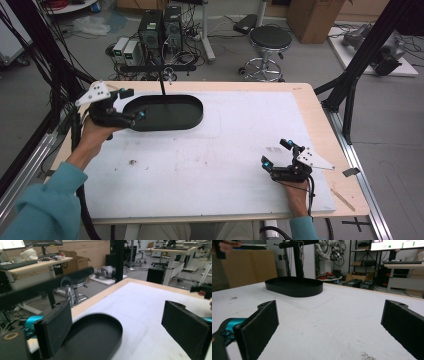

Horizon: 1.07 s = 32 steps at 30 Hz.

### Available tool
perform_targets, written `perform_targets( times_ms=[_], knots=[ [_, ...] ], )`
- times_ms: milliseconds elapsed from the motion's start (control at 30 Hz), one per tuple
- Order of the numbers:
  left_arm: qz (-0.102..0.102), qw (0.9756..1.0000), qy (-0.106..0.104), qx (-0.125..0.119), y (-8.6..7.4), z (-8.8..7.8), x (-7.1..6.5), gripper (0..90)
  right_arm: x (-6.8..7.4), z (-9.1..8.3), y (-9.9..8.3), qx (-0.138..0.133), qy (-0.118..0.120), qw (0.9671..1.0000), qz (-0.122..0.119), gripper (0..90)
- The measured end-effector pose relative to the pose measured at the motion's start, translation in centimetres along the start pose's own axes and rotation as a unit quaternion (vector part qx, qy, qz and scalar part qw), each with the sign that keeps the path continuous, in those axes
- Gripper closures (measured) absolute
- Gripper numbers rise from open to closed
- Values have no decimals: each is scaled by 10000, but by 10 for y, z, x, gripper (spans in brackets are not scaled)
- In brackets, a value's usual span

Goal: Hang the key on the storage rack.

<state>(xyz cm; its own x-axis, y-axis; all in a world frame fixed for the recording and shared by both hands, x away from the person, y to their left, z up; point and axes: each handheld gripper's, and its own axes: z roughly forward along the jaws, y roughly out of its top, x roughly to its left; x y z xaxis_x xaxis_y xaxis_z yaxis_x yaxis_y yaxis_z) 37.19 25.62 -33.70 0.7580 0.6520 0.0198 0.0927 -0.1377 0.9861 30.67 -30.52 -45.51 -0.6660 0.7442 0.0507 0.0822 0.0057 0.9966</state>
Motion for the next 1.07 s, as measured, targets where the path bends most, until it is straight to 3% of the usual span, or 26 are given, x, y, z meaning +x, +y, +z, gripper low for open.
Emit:
perform_targets(
  times_ms=[100, 333, 433, 500, 700, 867, 1067],
  knots=[
    [92, 9996, 155, -200, -25, -17, -11, 16, 0, 0, 0, 1, -23, 10000, 7, 7],
    [-146, 9978, 253, -603, -81, -43, -35, 17, 1, 0, 0, 25, -16, 10000, -10, 8],
    [-256, 9975, 286, -595, -100, -47, -44, 17, 0, 0, 0, 15, -21, 10000, -24, 8],
    [-207, 9975, 343, -588, -109, -48, -49, 17, 1, 0, 0, 25, -11, 10000, -11, 7],
    [-89, 9966, 418, -709, -127, -52, -56, 17, 1, 0, 0, 18, -6, 10000, -72, 7],
    [-134, 9925, 523, -1095, -132, -57, -57, 17, 3, 1, 0, 71, 15, 9999, -97, 7],
    [-119, 9928, 541, -1065, -132, -57, -58, 17, 3, 1, 0, 82, -18, 9999, -148, 8]
  ],
)
